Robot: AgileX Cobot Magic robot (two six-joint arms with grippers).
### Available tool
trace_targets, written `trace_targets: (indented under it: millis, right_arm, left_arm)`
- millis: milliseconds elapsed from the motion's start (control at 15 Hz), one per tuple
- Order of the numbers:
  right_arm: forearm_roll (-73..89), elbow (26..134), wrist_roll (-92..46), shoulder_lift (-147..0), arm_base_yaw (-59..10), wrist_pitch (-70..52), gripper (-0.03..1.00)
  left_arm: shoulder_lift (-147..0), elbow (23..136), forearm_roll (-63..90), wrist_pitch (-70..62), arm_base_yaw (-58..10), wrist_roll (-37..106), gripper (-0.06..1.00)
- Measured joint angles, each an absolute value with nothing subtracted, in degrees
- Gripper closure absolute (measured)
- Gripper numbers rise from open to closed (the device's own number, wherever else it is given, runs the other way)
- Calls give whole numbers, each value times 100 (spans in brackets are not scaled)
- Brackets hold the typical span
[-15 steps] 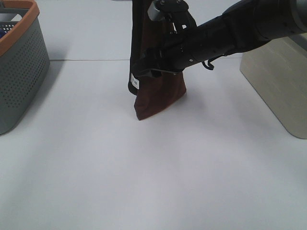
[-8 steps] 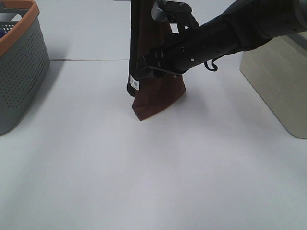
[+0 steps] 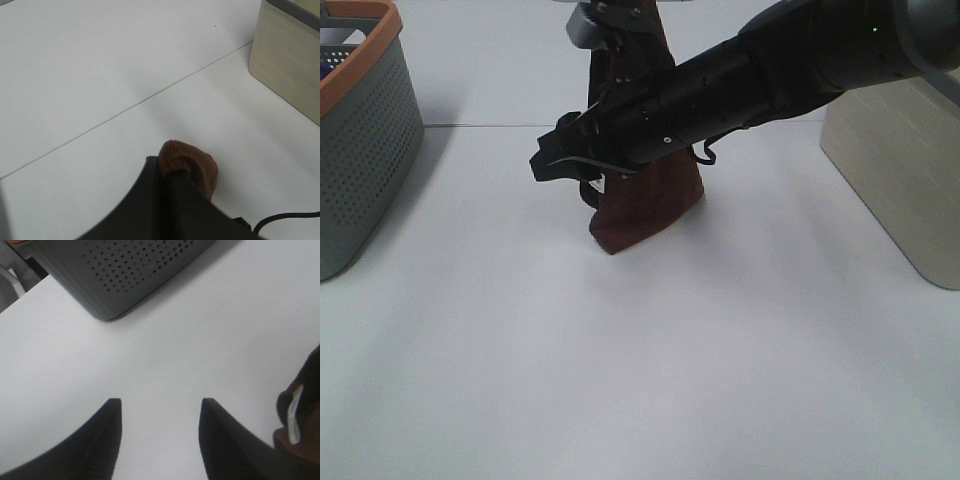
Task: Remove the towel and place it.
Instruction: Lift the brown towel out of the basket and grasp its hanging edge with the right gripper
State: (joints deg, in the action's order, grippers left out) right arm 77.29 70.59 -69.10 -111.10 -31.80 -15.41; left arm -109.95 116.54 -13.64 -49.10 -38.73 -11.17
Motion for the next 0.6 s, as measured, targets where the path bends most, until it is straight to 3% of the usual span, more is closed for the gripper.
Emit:
trace_targets:
  millis: [267, 600]
  right_arm:
    - [7890, 7059, -6864, -11121, -3283, -218, 56]
    - [8199, 7265, -6222, -11579, -3283, -109, 56]
  left_arm:
    - [-10995, 11654, -1358, -4979, -3873, -1117, 94]
    - [-10995, 11654, -1352, -4996, -3873, -1112, 94]
